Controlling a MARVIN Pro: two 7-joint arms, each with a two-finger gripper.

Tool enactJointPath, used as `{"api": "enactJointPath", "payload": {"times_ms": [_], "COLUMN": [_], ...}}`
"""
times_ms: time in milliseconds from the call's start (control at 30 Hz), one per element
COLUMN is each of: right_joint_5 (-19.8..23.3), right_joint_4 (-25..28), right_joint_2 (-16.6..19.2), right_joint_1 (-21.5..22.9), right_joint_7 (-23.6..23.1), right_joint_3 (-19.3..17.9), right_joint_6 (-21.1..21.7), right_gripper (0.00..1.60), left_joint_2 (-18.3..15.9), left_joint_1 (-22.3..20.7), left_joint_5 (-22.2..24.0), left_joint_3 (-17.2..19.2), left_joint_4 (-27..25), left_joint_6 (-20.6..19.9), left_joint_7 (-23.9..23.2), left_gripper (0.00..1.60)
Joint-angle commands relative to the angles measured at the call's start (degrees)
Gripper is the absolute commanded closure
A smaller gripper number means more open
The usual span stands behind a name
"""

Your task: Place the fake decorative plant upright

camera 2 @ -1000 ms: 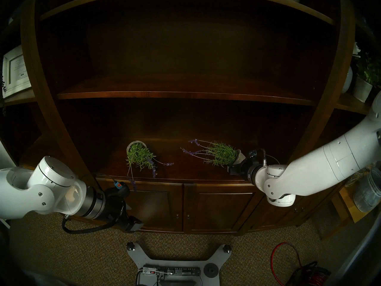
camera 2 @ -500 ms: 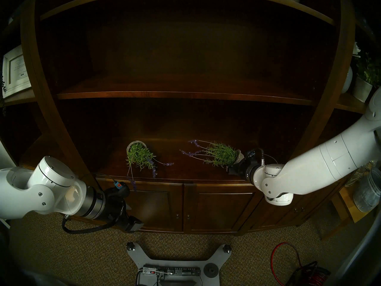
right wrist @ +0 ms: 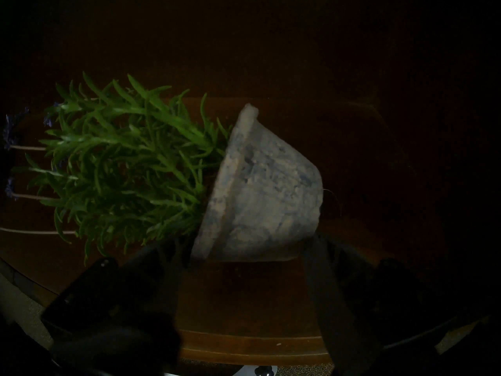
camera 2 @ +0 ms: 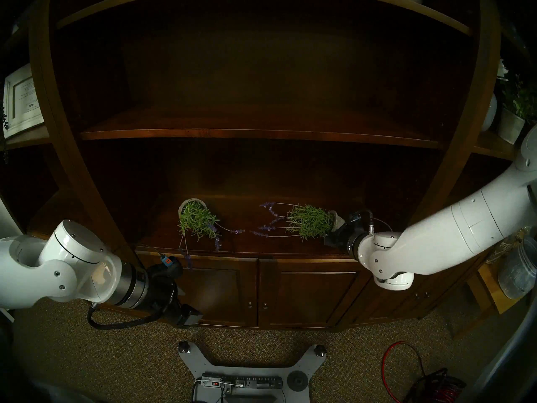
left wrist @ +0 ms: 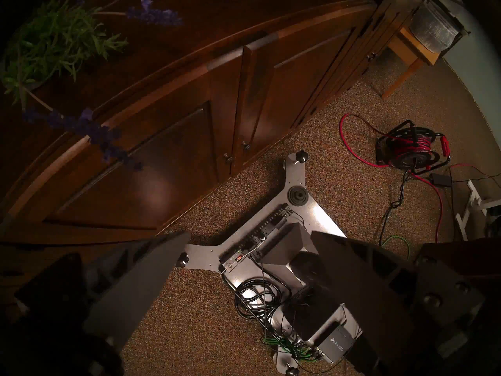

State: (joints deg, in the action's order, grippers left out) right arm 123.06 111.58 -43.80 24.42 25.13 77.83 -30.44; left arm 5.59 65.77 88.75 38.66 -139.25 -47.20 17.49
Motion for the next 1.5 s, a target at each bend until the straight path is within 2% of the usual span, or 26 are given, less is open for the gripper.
{"api": "enactJointPath", "payload": {"times_ms": [0,67,133,200,500,833,1133,1467], "right_joint_5": [0.2,0.7,0.8,1.3,3.8,6.0,8.5,10.4], "right_joint_4": [0.2,0.0,-0.1,-0.3,-1.8,-3.8,-5.6,-7.0], "right_joint_2": [2.3,4.1,4.4,6.3,9.5,10.5,12.4,11.6], "right_joint_1": [2.5,3.0,3.1,3.6,4.7,4.1,3.4,2.2], "right_joint_7": [-1.5,-3.6,-4.0,-6.9,-12.9,-16.3,-21.7,-22.2], "right_joint_3": [-0.2,-0.2,-0.1,-0.1,0.2,-0.2,-1.4,-2.1], "right_joint_6": [-0.7,-0.7,-0.7,-0.4,1.0,2.4,4.8,5.7], "right_gripper": [0.98,0.99,0.99,0.99,1.03,1.07,1.05,1.04], "left_joint_2": [0.1,0.1,0.1,0.1,0.1,0.1,0.1,0.1], "left_joint_1": [-0.7,-0.7,-0.7,-0.7,-0.7,-0.7,-0.7,-0.7], "left_joint_5": [0.0,0.0,0.0,0.0,0.0,0.0,0.0,0.0], "left_joint_3": [0.8,0.8,0.8,0.8,0.8,0.8,0.8,0.8], "left_joint_4": [-0.1,-0.1,-0.1,-0.1,-0.1,-0.1,-0.1,-0.2], "left_joint_6": [-0.1,0.0,0.0,0.0,0.0,0.0,0.0,-0.1], "left_joint_7": [0.1,0.1,0.1,0.1,0.1,0.1,0.1,0.1], "left_gripper": [0.0,0.0,0.0,0.0,0.0,0.0,0.0,0.0]}}
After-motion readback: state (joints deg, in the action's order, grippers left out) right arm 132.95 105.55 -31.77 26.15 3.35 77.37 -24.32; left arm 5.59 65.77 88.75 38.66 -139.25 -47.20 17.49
